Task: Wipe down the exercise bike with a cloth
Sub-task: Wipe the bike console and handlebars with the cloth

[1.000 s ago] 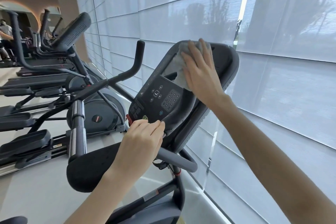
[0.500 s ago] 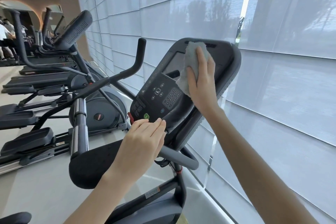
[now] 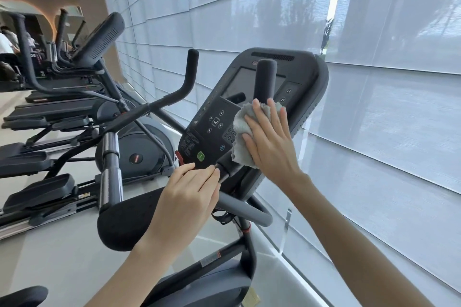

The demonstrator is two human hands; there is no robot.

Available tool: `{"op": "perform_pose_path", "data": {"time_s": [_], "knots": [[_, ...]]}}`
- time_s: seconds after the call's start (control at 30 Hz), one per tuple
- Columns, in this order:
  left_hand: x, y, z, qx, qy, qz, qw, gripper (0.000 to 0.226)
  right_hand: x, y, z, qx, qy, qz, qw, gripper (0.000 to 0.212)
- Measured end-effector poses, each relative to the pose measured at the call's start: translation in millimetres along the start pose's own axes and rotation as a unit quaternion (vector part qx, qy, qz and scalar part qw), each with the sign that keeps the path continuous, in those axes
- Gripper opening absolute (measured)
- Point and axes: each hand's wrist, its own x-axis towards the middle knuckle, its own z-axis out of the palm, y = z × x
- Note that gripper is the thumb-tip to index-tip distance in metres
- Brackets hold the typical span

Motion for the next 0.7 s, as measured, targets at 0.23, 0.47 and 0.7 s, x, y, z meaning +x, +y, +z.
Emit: {"op": "perform_pose_path", "data": {"time_s": [0.23,0.47,0.7], "knots": [[-8,3,0,0.015,0.002,-0.016,1.0,0.022,-17,-32,1,0.088,0.004,0.032,0.996,0.03],[-5,4,0,0.005,0.011,-0.03,0.999,0.022,-18,-27,-6,0.097,-0.031,-0.071,0.992,0.032],[-5,3,-1,0.002,0.013,-0.03,0.999,0.023,-2,-2,-2,0.068,-0.002,-0.004,0.998,0.025]]}}
